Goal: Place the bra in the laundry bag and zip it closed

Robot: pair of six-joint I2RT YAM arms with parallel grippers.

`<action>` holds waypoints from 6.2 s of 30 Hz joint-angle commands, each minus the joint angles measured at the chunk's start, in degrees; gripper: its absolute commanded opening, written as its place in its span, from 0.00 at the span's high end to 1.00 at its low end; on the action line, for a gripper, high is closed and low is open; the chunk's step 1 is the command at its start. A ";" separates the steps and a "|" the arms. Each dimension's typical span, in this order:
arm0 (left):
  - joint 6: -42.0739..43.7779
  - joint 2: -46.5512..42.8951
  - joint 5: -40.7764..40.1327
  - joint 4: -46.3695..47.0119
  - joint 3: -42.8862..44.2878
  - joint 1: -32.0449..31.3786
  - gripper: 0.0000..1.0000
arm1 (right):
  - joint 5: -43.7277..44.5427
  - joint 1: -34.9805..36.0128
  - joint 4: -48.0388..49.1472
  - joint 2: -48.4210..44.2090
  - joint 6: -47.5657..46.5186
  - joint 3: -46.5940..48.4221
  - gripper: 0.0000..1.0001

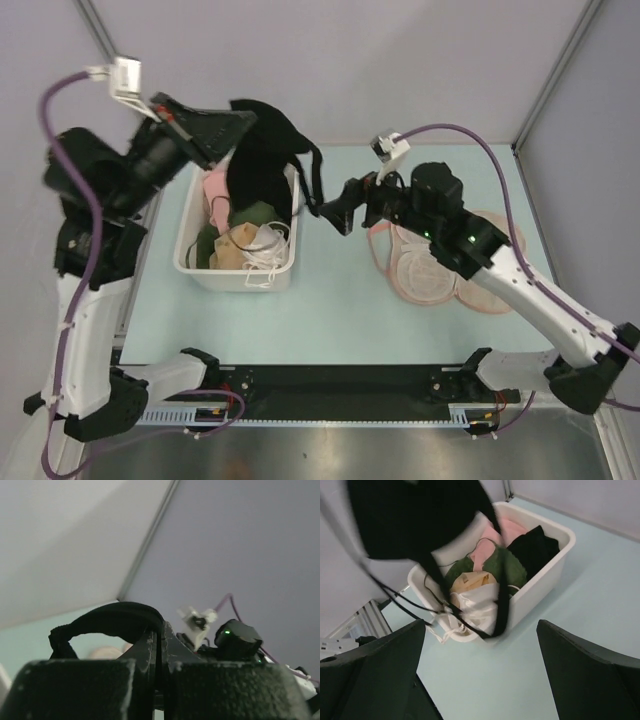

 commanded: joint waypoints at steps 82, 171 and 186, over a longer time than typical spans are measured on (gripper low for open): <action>-12.74 48.77 -13.27 18.01 -34.23 -32.60 0.99 | 65.18 19.87 -50.92 -41.45 12.26 -6.64 1.00; 8.18 38.13 -12.75 18.80 -44.18 -29.43 0.76 | -21.60 -41.04 -25.42 35.89 -9.02 -0.32 0.42; 7.66 22.68 -18.19 13.62 -47.77 -28.64 0.23 | 13.33 -39.29 -29.56 9.73 6.72 -13.23 0.00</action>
